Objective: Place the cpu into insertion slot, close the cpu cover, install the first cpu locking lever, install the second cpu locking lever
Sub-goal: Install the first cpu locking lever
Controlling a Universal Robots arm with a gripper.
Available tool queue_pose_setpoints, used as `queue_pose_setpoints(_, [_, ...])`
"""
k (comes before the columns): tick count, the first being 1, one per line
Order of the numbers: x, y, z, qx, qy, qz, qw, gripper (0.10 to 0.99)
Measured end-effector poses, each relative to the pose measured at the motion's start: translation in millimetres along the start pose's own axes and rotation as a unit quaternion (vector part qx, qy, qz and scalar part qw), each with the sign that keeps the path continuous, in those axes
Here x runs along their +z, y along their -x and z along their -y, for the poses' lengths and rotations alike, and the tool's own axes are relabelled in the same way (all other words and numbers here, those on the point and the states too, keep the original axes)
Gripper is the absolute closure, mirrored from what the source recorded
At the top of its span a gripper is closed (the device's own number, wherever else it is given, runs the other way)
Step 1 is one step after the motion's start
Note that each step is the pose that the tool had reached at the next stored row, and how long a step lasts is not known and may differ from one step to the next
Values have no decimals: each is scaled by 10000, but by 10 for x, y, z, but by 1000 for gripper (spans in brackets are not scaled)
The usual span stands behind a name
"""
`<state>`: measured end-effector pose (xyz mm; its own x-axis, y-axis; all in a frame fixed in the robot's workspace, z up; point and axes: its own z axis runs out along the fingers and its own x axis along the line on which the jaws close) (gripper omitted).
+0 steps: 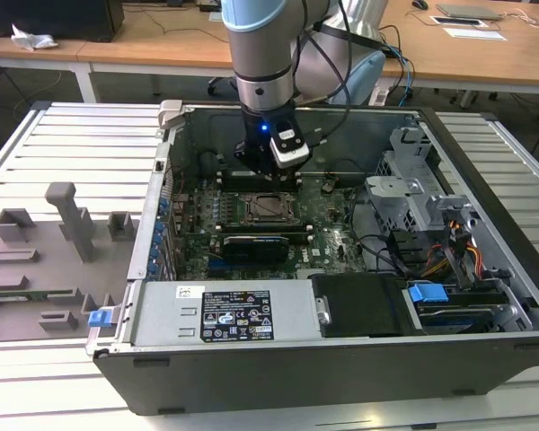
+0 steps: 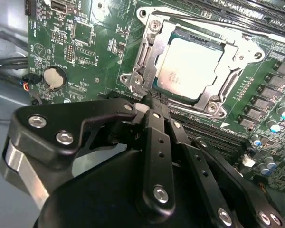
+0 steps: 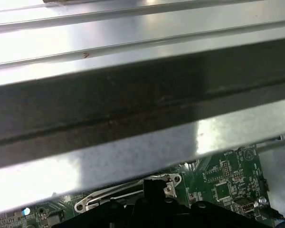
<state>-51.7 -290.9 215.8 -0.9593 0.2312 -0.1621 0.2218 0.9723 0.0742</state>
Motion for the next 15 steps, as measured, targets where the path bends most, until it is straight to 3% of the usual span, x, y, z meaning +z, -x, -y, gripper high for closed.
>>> queue_pose_setpoints(3, [7, 9, -1, 10, -69, -296, 9995, 980])
queue_pose_setpoints(5, [10, 11, 10, 13, -92, -381, 9992, 980])
queue_pose_setpoints(7, [11, 18, 55, 14, -97, -404, 9991, 980])
queue_pose_setpoints(15, [7, 43, 255, 14, -102, -425, 9990, 980])
